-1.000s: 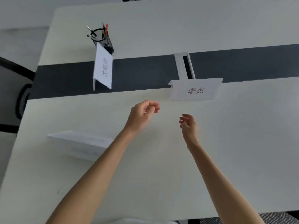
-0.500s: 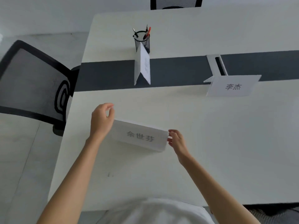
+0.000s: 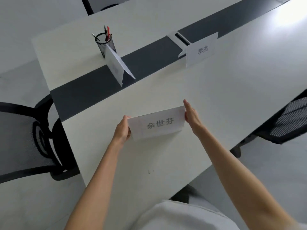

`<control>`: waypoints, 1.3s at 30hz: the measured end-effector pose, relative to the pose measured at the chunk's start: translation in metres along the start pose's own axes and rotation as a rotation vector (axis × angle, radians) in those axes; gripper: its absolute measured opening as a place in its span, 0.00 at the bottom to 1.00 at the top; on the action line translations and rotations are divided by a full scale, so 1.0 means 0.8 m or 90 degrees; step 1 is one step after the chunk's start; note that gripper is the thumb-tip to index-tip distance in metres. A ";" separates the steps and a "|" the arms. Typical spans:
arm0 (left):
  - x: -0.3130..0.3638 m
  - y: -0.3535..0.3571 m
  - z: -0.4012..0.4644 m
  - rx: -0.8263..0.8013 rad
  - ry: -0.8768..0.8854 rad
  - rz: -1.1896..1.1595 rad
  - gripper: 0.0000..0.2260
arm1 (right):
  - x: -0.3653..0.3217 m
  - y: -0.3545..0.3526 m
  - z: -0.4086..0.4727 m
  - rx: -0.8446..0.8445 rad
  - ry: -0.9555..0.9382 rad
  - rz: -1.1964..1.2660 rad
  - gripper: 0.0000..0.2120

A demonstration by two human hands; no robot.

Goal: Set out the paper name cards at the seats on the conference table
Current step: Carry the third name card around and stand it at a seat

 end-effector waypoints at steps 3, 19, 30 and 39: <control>-0.010 -0.005 -0.011 0.066 0.033 0.039 0.20 | 0.019 -0.011 -0.031 0.026 0.017 -0.046 0.19; 0.018 0.232 -0.152 -0.281 0.362 0.358 0.20 | 0.181 -0.224 -0.283 0.458 0.130 0.208 0.28; -0.008 0.583 -0.284 -0.652 0.470 0.456 0.17 | 0.298 -0.475 -0.401 0.730 0.157 0.316 0.31; 0.008 0.833 -0.332 -0.590 0.439 0.424 0.20 | 0.312 -0.747 -0.363 0.711 0.193 0.239 0.23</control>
Point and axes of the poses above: each hand's wrist, its own z-axis towards the middle knuckle, its own y-axis out of the palm, x = y × z, the point moved 3 cm from there along z, towards the middle knuckle
